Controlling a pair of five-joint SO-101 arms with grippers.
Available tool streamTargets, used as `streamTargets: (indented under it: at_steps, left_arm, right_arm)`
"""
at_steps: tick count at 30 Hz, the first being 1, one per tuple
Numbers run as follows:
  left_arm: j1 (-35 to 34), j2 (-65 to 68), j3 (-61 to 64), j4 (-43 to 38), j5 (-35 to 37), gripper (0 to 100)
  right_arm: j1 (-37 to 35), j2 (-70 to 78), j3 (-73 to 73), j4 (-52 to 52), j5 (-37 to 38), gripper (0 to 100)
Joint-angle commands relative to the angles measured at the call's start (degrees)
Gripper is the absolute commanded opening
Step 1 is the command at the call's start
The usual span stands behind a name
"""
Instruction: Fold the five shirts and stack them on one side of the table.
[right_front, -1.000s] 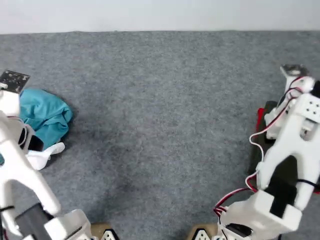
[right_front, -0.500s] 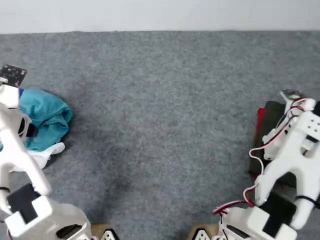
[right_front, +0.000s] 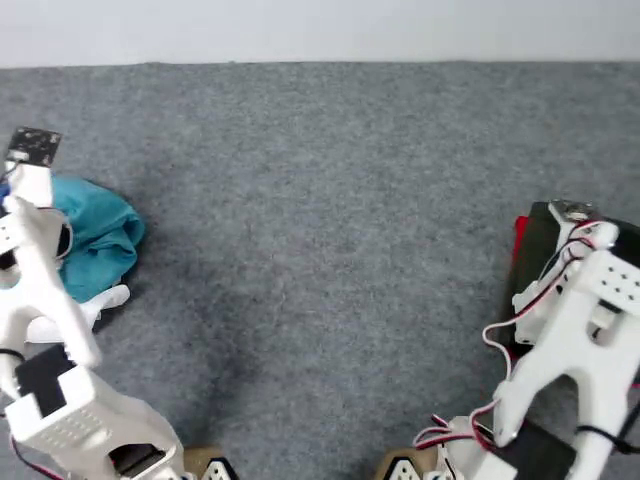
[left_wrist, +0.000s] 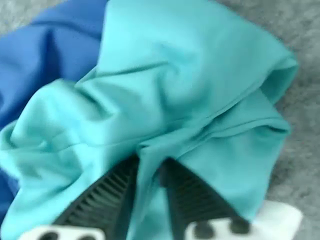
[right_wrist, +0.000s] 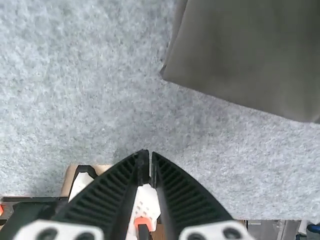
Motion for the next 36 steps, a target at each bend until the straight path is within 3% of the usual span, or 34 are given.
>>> streamTargets:
  at_steps: [1, 5, 13, 19, 25, 31, 36]
  left_arm:
    - [3.7, -6.3, -1.4, 2.8, 1.5, 1]
    - [9.6, -16.0, -2.0, 3.7, 7.8, 1]
    - [28.0, -31.0, -2.0, 3.7, 14.1, 1]
    - [42.8, -32.8, -2.4, 3.2, 17.1, 1]
    - [54.7, -30.2, -2.5, -2.3, 17.8, 1]
    - [62.1, -28.5, -3.3, -6.5, 17.8, 1]
    - [63.6, -28.1, -13.5, -6.9, 17.8, 1]
  right_arm:
    - [0.7, -4.4, 0.4, 2.3, -0.5, 0.9]
    - [0.7, -6.6, 0.4, 2.3, -0.4, 0.9]
    - [0.7, -9.4, 0.4, 2.4, -0.4, 0.9]
    - [0.7, -10.0, 0.4, 2.4, -0.4, 0.9]
    - [0.7, -10.0, 0.4, 2.4, -0.3, 0.9]
    - [0.7, -10.0, 0.4, 2.4, -0.3, 0.9]
    - [0.7, -9.9, 0.4, 2.4, -0.3, 0.9]
